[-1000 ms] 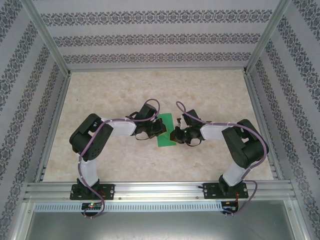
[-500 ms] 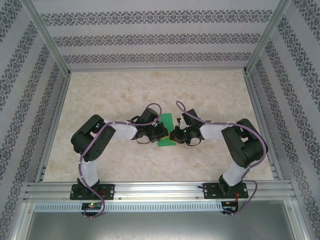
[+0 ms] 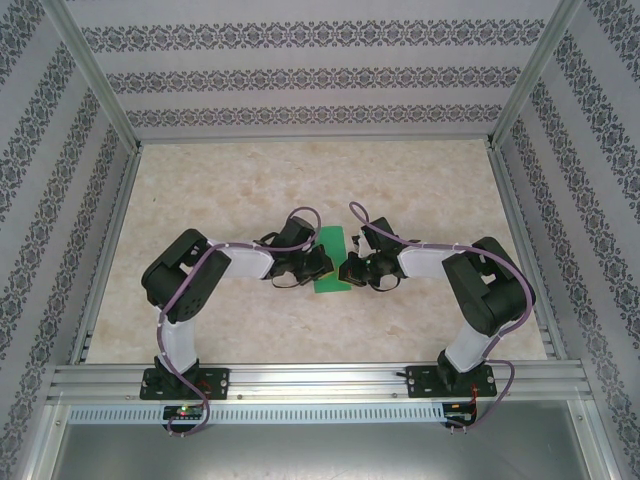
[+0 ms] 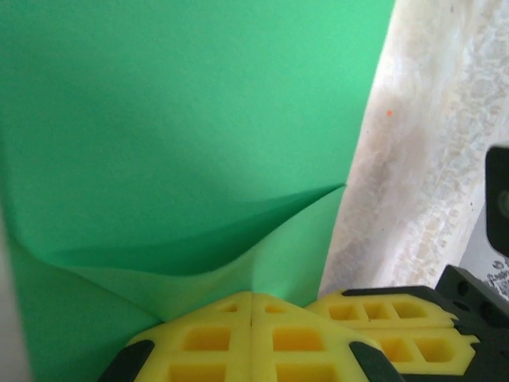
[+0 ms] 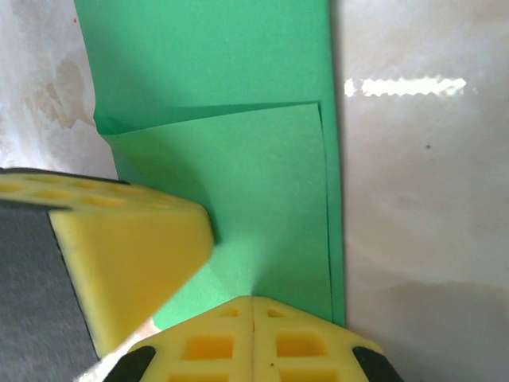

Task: Fold a paper plane with a square sheet of paper (pick it up from the middle)
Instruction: Fold the triangle a second time at the center of the table.

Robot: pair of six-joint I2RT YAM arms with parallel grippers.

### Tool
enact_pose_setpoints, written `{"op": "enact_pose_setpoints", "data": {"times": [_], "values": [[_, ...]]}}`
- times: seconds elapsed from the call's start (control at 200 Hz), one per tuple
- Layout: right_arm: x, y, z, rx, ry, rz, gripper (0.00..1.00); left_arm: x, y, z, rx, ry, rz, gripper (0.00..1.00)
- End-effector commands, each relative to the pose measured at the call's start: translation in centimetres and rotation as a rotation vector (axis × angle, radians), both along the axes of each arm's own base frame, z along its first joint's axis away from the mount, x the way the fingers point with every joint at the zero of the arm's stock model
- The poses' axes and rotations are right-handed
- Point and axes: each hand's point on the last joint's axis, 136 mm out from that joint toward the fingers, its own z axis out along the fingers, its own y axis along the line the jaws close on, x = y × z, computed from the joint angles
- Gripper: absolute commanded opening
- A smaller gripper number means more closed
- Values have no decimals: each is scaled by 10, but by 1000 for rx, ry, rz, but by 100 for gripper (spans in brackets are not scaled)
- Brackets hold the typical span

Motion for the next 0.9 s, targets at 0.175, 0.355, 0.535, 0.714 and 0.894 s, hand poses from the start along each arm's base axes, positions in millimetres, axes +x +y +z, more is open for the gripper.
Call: {"op": "enact_pose_setpoints", "data": {"times": [0.175,0.355,0.535,0.714,0.894], "values": [[-34,-28,-38,-174,123,16,3,32,51,-11,122,-6,142,9],[-34,-26,-37,-168,124,22,3,38,67,-19,141,8,169,9],[-34,-24,-37,-169,123,22,3,46,81,-17,158,0,183,10],[-33,-21,-35,-153,118,25,4,51,91,-12,161,-15,183,10],[-29,-17,-33,-141,115,23,4,58,84,23,103,-85,160,12]]}}
